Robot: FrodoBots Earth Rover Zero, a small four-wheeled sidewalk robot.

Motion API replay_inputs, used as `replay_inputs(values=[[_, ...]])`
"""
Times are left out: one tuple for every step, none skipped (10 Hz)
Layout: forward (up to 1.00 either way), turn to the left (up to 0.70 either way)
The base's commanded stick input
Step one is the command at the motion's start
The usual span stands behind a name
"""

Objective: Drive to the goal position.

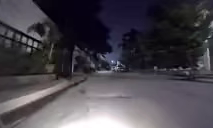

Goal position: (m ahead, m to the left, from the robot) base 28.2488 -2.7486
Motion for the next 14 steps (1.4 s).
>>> replay_inputs(values=[[1.0,0.0],[1.0,0.0],[1.0,0.0],[1.0,0.0],[1.0,0.0],[1.0,0.0],[1.0,0.0],[1.0,0.0],[1.0,0.0],[1.0,0.0],[1.0,0.0],[1.0,0.0],[1.0,0.0],[1.0,0.0]])
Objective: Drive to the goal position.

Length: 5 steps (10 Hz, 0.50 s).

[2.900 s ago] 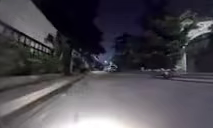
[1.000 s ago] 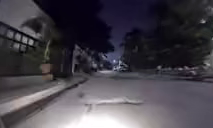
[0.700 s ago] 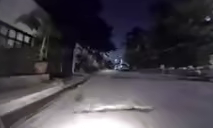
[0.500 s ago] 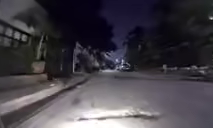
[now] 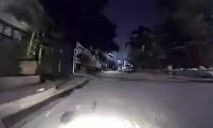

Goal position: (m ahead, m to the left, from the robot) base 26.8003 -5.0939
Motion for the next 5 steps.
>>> replay_inputs(values=[[1.0,0.0],[1.0,0.0],[1.0,0.0],[1.0,0.0],[1.0,-0.01]])
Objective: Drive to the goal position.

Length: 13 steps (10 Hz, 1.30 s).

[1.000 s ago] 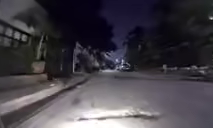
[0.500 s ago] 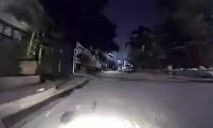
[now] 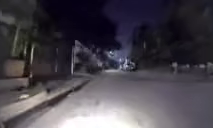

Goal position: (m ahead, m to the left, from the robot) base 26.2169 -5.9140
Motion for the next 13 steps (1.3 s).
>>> replay_inputs(values=[[1.0,-0.03],[1.0,-0.36],[1.0,-0.4],[1.0,-0.4],[1.0,-0.35],[1.0,-0.16],[1.0,0.0],[1.0,0.0],[1.0,0.0],[1.0,0.0],[1.0,0.0],[1.0,0.0],[0.99,0.0]])
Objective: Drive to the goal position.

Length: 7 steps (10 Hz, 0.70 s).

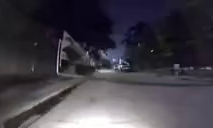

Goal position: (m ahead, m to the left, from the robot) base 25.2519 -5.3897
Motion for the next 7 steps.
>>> replay_inputs(values=[[0.98,0.0],[0.98,0.0],[0.98,0.0],[0.98,0.0],[0.98,-0.13],[0.98,-0.39],[0.98,-0.39]])
